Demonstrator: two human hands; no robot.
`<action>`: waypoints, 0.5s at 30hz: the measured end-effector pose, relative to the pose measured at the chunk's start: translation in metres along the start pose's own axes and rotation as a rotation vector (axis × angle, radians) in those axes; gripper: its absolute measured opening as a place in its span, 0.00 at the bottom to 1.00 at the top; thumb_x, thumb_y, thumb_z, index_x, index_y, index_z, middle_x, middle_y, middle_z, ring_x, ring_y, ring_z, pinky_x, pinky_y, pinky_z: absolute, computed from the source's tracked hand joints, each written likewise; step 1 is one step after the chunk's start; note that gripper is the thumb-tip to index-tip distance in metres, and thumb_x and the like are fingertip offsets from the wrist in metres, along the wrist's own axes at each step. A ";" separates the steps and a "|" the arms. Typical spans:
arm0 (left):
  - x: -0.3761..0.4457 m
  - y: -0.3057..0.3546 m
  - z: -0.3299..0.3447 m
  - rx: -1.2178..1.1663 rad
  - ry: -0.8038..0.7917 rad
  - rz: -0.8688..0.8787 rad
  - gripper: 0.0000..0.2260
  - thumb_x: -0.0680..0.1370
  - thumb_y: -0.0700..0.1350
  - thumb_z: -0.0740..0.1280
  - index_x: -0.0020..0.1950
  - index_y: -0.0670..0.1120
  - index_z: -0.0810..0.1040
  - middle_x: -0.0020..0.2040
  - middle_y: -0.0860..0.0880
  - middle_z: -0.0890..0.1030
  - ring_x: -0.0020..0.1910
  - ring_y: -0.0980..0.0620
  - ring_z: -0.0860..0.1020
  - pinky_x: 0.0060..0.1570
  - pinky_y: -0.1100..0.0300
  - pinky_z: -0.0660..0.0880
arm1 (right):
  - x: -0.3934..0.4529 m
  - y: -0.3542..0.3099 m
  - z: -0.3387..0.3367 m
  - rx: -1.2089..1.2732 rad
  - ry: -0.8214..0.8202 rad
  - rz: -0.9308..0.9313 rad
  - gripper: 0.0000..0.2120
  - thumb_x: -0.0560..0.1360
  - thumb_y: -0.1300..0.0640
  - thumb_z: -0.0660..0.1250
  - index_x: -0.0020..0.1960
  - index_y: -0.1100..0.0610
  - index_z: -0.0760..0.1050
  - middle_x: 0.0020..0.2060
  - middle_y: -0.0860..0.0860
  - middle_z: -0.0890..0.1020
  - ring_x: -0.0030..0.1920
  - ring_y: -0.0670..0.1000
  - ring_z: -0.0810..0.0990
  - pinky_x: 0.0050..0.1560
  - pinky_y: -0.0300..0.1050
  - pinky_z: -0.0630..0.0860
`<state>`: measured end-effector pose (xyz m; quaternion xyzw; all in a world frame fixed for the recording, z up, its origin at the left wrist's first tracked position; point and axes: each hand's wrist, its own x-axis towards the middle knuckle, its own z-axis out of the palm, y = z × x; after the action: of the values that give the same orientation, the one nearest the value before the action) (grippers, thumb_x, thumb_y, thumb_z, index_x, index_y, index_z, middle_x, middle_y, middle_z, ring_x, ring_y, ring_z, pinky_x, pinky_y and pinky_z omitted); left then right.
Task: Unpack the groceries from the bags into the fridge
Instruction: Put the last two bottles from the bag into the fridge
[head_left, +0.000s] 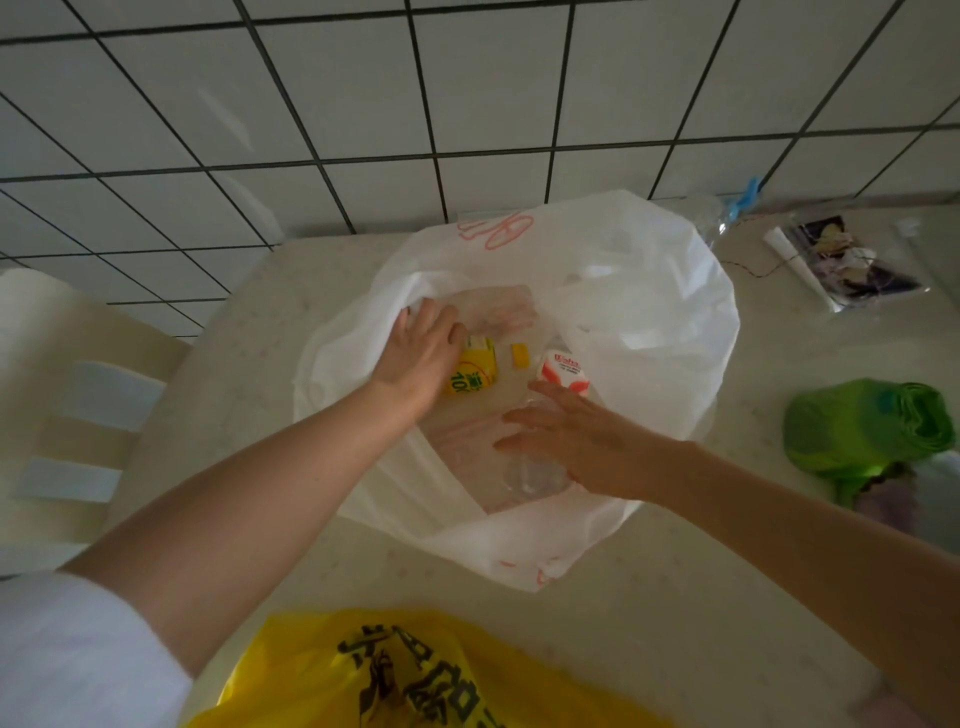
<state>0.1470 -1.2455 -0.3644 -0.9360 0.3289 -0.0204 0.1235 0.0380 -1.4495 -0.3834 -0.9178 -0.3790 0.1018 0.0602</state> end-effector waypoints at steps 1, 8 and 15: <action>-0.002 0.000 0.000 0.034 0.026 0.055 0.16 0.62 0.30 0.66 0.48 0.38 0.79 0.49 0.40 0.79 0.52 0.39 0.76 0.45 0.49 0.71 | -0.001 0.002 0.000 -0.012 0.041 0.017 0.32 0.67 0.62 0.71 0.69 0.48 0.69 0.70 0.49 0.70 0.73 0.59 0.60 0.73 0.61 0.56; -0.006 0.005 0.002 0.083 -0.093 0.030 0.15 0.68 0.37 0.69 0.54 0.42 0.77 0.42 0.46 0.82 0.48 0.44 0.78 0.54 0.52 0.70 | -0.009 0.029 -0.036 0.237 0.144 0.780 0.29 0.76 0.45 0.64 0.71 0.57 0.62 0.68 0.57 0.70 0.68 0.61 0.66 0.67 0.57 0.68; 0.002 0.016 -0.002 0.185 -0.071 0.078 0.13 0.61 0.40 0.74 0.44 0.44 0.80 0.34 0.48 0.80 0.43 0.47 0.78 0.49 0.56 0.72 | 0.018 0.035 -0.031 0.523 0.034 1.109 0.30 0.71 0.30 0.59 0.42 0.59 0.75 0.35 0.54 0.78 0.39 0.57 0.79 0.37 0.46 0.73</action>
<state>0.1388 -1.2590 -0.3665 -0.9072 0.3572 -0.0128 0.2217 0.0821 -1.4625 -0.3623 -0.9347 0.1935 0.1929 0.2274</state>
